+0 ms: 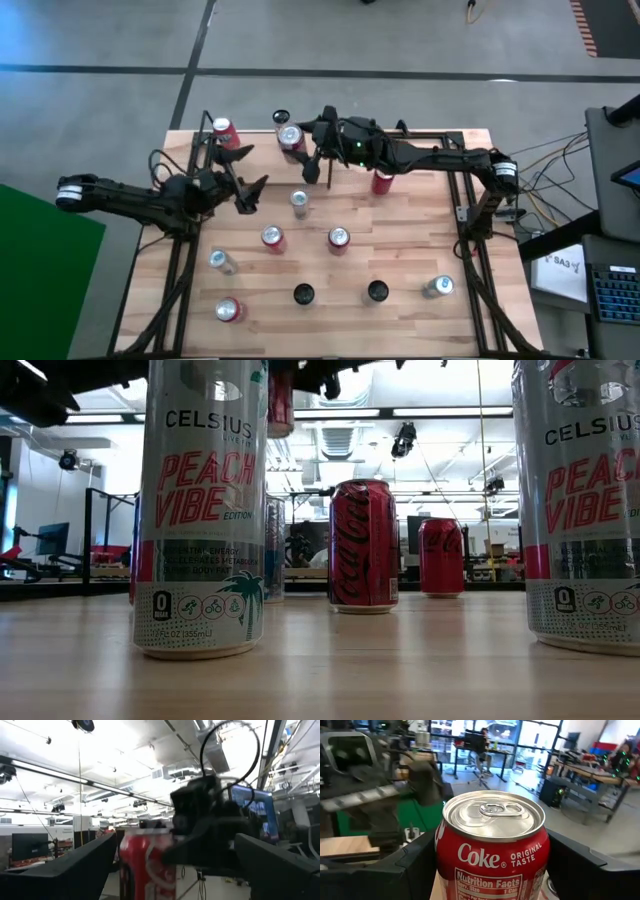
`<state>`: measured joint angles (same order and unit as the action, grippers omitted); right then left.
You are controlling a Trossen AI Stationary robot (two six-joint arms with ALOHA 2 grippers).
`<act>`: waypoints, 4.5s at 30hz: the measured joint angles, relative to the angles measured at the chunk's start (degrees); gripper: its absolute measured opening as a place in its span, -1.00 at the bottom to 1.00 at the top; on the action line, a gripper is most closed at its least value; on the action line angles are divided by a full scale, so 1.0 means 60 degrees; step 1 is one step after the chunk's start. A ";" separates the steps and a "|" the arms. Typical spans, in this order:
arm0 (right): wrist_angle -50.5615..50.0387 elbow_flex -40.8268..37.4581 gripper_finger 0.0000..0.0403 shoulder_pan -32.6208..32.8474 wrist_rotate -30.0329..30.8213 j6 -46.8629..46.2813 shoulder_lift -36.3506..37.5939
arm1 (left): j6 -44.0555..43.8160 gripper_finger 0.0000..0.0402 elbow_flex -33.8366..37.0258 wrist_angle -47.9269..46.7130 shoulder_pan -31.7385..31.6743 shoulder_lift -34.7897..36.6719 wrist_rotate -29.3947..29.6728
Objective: Place canned beverage on shelf
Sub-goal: Put the red white soda can on the shelf
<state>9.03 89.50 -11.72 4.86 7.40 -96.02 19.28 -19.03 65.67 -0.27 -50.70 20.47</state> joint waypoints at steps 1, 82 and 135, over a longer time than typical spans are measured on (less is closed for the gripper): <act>0.0073 -0.0058 0.43 -0.0076 -0.0005 -0.0067 -0.0044 | 0.0040 0.91 0.0000 -0.0117 0.0000 0.0159 0.0000; 0.0907 -0.0304 0.44 -0.1003 0.0706 -0.0552 -0.2913 | 0.0781 0.80 0.0015 -0.0991 -0.0033 0.1189 0.0754; 0.0716 -0.0377 0.44 -0.0540 0.0610 0.1779 -0.2005 | -0.0614 0.80 0.0015 -0.3934 -0.0110 0.0497 0.1161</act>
<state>13.33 87.24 -14.96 8.52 18.08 -108.05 15.59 -18.94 42.06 -0.93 -47.72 27.43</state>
